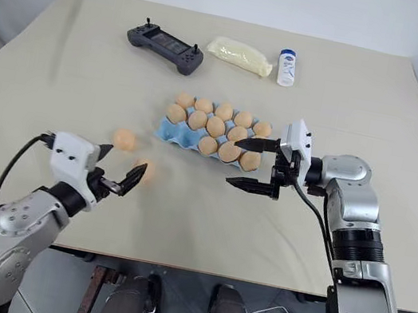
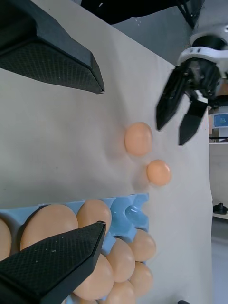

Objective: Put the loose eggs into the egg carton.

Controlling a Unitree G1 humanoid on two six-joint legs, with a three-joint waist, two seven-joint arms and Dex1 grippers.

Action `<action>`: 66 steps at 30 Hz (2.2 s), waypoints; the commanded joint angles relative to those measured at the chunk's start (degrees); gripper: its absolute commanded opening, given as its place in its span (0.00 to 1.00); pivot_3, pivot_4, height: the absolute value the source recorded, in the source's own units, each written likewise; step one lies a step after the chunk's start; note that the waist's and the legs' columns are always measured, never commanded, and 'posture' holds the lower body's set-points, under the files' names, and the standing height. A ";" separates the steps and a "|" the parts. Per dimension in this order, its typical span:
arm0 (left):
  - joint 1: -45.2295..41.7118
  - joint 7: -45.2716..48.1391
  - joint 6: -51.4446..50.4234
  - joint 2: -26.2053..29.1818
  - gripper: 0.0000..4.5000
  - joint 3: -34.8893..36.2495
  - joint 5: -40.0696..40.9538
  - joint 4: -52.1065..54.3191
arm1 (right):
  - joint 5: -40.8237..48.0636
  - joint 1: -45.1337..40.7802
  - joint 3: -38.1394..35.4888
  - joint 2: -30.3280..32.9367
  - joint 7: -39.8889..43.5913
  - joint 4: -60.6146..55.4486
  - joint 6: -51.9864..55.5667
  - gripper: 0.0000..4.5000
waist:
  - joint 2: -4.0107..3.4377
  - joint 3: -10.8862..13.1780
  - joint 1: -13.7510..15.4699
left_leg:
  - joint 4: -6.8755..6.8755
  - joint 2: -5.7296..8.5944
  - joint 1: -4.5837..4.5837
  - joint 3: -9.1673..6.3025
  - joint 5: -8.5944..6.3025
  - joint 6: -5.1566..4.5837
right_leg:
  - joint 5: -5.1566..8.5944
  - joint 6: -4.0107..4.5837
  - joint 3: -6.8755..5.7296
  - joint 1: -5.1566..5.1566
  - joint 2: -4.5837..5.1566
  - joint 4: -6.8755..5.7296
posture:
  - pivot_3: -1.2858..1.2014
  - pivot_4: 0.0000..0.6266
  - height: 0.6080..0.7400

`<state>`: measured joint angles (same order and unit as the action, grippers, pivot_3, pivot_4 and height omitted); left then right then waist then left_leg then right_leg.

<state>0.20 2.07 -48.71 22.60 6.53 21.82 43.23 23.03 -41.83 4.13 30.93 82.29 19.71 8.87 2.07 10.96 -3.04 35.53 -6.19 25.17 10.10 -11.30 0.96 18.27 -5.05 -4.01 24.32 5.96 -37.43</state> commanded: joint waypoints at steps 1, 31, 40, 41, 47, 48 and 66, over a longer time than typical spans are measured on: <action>-3.13 -2.20 -4.04 -0.88 1.00 -2.19 -1.98 0.17 | 0.78 -1.14 -0.53 -0.27 1.48 -0.60 -0.53 1.00 | 0.00 0.00 0.00 | 0.01 0.00 -0.01 -0.01 -0.01 0.01 | 0.00 0.00 0.00 -0.01 0.00 0.00 | 0.52 0.24 1.00; -21.15 1.43 -6.14 -6.51 0.36 -6.31 -7.32 -12.81 | 2.98 2.46 -3.20 1.86 -0.08 -6.15 2.09 1.00 | -0.01 0.00 0.73 | 0.10 0.15 0.03 -0.09 -0.01 -0.01 | -0.07 -0.09 -0.14 -0.09 0.21 0.00 | 0.52 0.24 1.00; -26.74 2.63 16.88 -11.52 0.36 -10.81 -13.48 -27.05 | 4.94 3.82 -7.75 1.09 -3.81 -5.96 2.07 1.00 | -0.01 0.00 1.51 | 0.16 0.27 0.04 -0.08 0.00 -0.12 | -0.14 -0.20 -0.21 -0.14 0.35 0.03 | 0.52 0.24 1.00; -27.21 2.37 20.03 -12.71 0.36 -10.53 -13.89 -29.57 | 5.38 4.07 -8.12 1.08 -4.22 -6.26 2.40 1.00 | -0.01 0.00 1.52 | 0.18 0.30 0.05 -0.08 -0.01 -0.15 | -0.15 -0.23 -0.23 -0.16 0.38 0.04 | 0.52 0.24 1.00; -29.98 3.36 28.26 -16.38 0.36 -11.08 -15.91 -39.66 | 8.03 6.37 -10.11 1.72 -6.03 -9.42 5.34 1.00 | -0.02 0.01 1.48 | 0.45 0.30 0.08 -0.09 -0.11 -0.43 | -0.21 -0.33 -0.35 -0.29 0.44 0.08 | 0.52 0.24 1.00; -30.37 3.54 29.70 -16.86 0.36 -10.82 -15.99 -41.37 | 8.05 7.00 -10.40 1.92 -6.45 -9.88 5.56 1.00 | -0.02 0.01 1.50 | 0.47 0.29 0.08 -0.11 -0.12 -0.42 | -0.21 -0.34 -0.38 -0.31 0.45 0.09 | 0.52 0.24 1.00; -32.48 5.52 34.55 -18.74 0.87 -10.73 -17.26 -50.95 | 9.38 19.74 -15.83 8.41 -10.91 -16.50 8.08 1.00 | -0.04 0.02 1.55 | 0.48 0.37 0.11 -0.14 -0.31 -0.78 | -0.37 -0.63 -0.63 -0.63 0.54 0.74 | 0.52 0.24 1.00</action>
<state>-31.06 7.21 -15.05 4.23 -4.00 5.00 -9.46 30.99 -22.28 -9.60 38.14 71.64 5.38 16.88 2.03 10.98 -1.49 36.00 -5.82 25.27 9.96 -11.63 0.21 17.90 -5.69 -4.64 23.69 6.50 -36.69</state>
